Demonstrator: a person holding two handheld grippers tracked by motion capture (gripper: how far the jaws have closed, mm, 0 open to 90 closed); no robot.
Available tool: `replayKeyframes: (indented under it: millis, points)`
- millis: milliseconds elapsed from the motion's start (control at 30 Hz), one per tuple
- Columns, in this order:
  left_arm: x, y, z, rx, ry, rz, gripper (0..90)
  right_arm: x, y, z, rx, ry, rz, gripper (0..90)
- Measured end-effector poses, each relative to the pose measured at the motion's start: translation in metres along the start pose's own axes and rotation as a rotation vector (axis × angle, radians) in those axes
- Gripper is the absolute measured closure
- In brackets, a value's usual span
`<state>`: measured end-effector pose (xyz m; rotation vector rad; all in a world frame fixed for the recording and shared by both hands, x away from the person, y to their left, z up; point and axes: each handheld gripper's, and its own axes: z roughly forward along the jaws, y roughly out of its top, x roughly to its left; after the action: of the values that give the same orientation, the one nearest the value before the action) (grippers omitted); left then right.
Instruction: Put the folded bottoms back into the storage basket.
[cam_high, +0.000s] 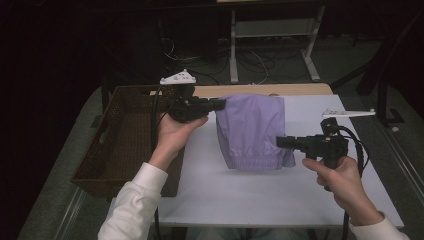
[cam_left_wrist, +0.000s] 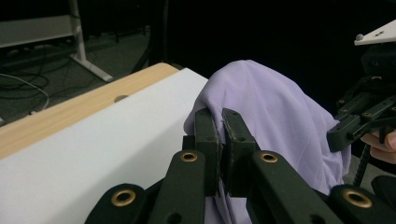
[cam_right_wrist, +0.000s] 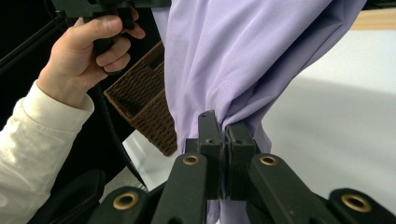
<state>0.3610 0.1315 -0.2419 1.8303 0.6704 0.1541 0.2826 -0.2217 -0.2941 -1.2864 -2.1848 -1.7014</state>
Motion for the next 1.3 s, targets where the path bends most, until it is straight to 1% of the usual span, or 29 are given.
replayKeyframes:
  millis: [100, 333, 367, 400, 533, 667, 900, 1300]
  points:
    - [0.001, 0.002, -0.007, -0.011, 0.008, 0.002, 86.1, 0.004, 0.005, 0.004, 0.002, 0.003, -0.017, 86.5]
    - [0.004, 0.008, -0.024, -0.032, 0.034, 0.019, 86.1, 0.012, 0.016, 0.014, 0.0, 0.012, -0.04, 86.5]
    - [0.004, 0.008, -0.024, -0.032, 0.034, 0.019, 86.1, 0.013, 0.017, 0.015, -0.001, 0.014, -0.041, 86.5]
    - [0.006, 0.009, -0.029, -0.034, 0.044, 0.021, 86.1, 0.014, 0.019, 0.017, -0.002, 0.017, -0.043, 86.5]
    - [0.009, 0.013, -0.037, -0.046, 0.062, 0.024, 86.2, 0.018, 0.025, 0.025, -0.002, 0.026, -0.046, 86.5]
    - [0.013, 0.017, -0.044, -0.044, 0.084, 0.028, 86.1, 0.021, 0.031, 0.034, -0.006, 0.035, -0.051, 86.5]
    - [0.019, 0.022, -0.056, -0.047, 0.105, 0.027, 86.1, 0.026, 0.039, 0.047, -0.006, 0.048, -0.052, 86.5]
    - [0.027, 0.031, -0.077, -0.06, 0.155, 0.027, 86.1, 0.038, 0.058, 0.065, 0.007, 0.058, -0.087, 86.5]
